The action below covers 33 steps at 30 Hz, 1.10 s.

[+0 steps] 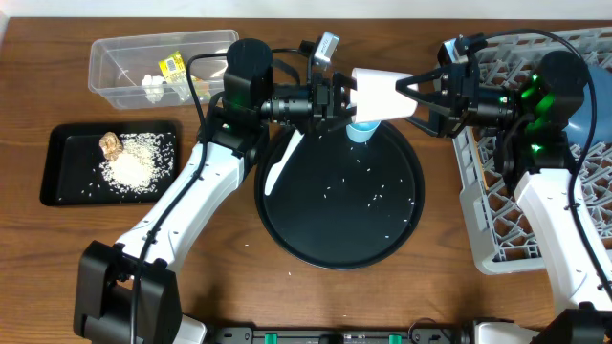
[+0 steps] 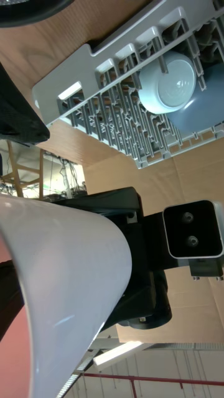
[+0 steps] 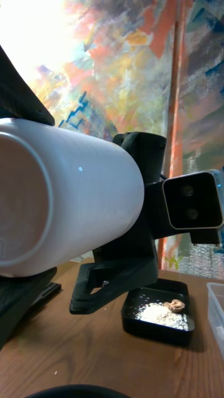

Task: Sort waste into correct bins and load items into the dishwasher rack
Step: 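Close the right gripper on the pink cup held by the left gripper, then open the left gripper and carry the cup over the rack, right gripper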

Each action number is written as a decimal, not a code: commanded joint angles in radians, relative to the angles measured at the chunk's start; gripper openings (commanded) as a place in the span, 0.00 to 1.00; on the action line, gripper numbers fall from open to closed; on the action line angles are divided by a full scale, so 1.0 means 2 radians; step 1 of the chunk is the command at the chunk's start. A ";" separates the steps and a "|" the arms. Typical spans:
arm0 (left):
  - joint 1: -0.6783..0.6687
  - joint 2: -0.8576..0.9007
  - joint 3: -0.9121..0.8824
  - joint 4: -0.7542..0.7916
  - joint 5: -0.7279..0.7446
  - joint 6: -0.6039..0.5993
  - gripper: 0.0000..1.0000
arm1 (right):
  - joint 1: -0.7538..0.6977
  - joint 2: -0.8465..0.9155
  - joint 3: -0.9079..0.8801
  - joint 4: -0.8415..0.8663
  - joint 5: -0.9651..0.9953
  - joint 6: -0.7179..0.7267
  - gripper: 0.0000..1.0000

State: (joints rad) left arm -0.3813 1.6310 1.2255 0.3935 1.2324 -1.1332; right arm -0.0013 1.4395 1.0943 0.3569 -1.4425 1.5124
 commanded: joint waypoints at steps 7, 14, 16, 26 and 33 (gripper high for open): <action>0.003 0.004 0.008 0.003 0.012 0.001 0.61 | -0.025 0.001 0.001 0.031 -0.003 -0.001 0.46; 0.003 0.004 0.008 0.002 0.008 0.001 0.60 | -0.028 0.001 0.001 0.032 -0.004 -0.001 0.42; 0.005 0.004 0.008 0.002 0.008 0.003 0.60 | -0.031 0.001 0.001 0.043 -0.002 -0.001 0.41; 0.035 0.004 0.008 -0.050 0.008 0.044 0.60 | -0.074 0.001 0.001 0.082 -0.005 -0.005 0.37; 0.040 0.004 0.008 -0.147 -0.014 0.120 0.61 | -0.085 0.001 0.001 0.088 0.017 -0.028 0.33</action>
State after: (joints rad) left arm -0.3046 1.6310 1.2255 0.1204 1.2217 -0.9943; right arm -0.1661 1.4399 1.0939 0.5255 -1.4376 1.5002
